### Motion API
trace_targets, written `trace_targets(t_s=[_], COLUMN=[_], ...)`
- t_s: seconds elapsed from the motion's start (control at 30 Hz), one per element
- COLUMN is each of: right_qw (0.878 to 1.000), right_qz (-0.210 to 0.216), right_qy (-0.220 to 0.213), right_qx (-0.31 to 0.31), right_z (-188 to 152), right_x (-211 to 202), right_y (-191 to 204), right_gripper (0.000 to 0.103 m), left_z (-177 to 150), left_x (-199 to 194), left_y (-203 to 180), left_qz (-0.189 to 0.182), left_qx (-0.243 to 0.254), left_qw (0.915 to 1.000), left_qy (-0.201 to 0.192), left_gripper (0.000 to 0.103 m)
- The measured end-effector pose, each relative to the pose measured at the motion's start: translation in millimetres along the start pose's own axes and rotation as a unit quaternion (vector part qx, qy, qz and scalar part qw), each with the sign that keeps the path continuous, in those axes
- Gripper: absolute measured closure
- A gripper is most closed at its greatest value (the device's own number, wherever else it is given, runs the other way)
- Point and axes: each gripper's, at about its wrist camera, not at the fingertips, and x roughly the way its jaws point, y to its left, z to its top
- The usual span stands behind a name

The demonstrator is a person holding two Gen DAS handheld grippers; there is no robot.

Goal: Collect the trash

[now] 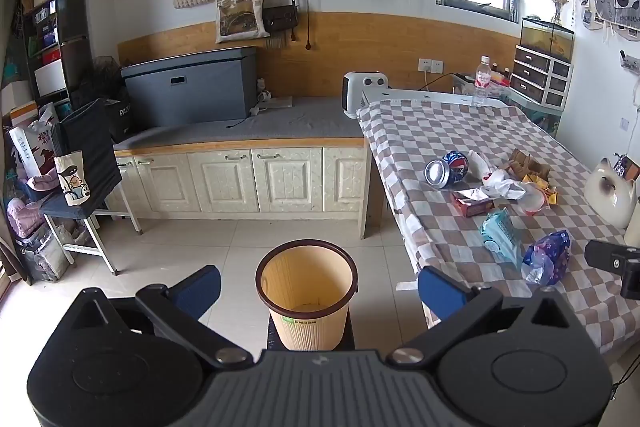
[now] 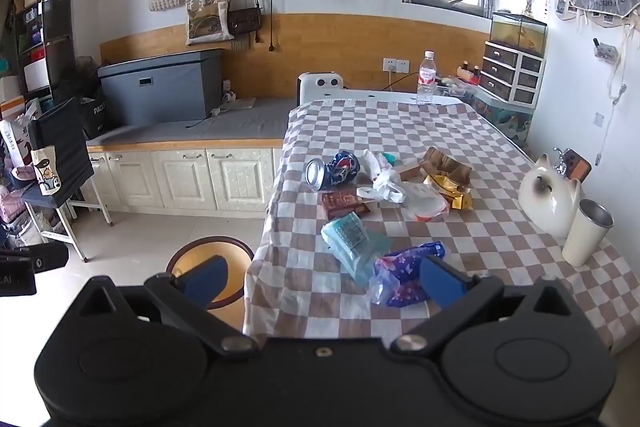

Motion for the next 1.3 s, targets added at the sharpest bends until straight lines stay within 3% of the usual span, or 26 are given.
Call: trace_targets(t_s=[1.3], right_qw=[1.000], right_qz=[0.001], right_qy=[0.004], right_qx=[0.001], right_z=[-2.6], right_x=[-3.6], right_y=[3.7], right_gripper=[0.000], left_z=[-0.3], left_x=[0.0], left_y=[0.7], left_qz=[-0.002], left_qx=[-0.003], left_qw=[1.0000], left_qy=[0.001], left_gripper=[0.000])
